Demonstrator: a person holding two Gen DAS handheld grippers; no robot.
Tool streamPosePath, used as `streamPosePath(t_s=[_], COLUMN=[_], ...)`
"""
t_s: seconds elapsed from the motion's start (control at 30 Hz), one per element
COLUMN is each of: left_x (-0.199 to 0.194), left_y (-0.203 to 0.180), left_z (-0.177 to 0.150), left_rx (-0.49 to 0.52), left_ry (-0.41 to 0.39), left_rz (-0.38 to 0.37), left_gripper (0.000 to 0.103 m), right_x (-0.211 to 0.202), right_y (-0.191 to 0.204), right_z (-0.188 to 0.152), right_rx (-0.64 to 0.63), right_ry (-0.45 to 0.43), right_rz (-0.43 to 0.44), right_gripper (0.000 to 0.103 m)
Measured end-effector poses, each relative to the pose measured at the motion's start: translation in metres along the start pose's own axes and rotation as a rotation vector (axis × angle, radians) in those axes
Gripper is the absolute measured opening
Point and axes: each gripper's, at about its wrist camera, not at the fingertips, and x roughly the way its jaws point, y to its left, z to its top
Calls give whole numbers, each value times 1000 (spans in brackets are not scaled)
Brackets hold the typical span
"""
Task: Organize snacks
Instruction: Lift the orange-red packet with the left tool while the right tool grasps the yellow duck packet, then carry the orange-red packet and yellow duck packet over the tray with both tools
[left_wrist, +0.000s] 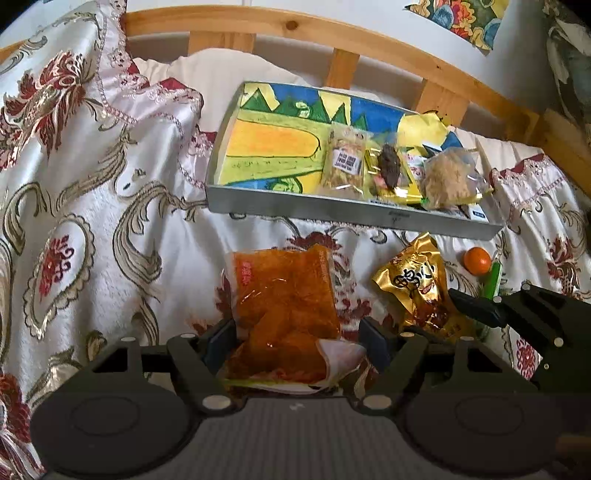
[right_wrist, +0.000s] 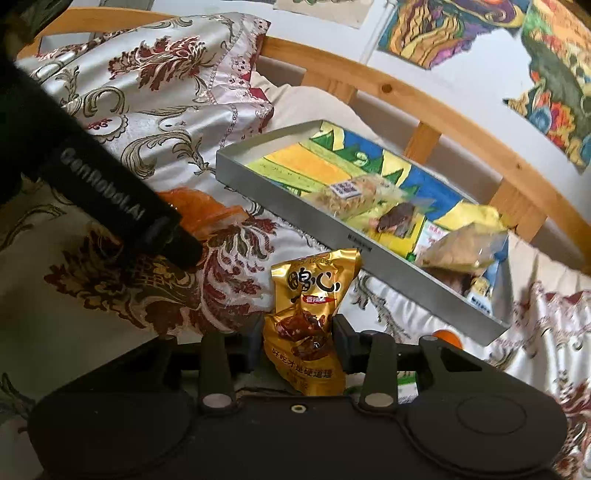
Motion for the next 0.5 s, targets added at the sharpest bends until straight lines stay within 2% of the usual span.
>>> streamPosePath(t_s=[0.27,0.5], left_x=[-1,8], left_y=[-8,-31], left_z=[18,60], left_rx=[3,17], left_ry=[-55,-137], left_rz=[3,-18], left_gripper=[76,76], right_x=[-9,-14], right_y=[-7,-49], right_z=[6,20], right_rx=[-40,44], right_ry=[-86,-194], right_rz=[-96,-210], right_gripper=[41,41])
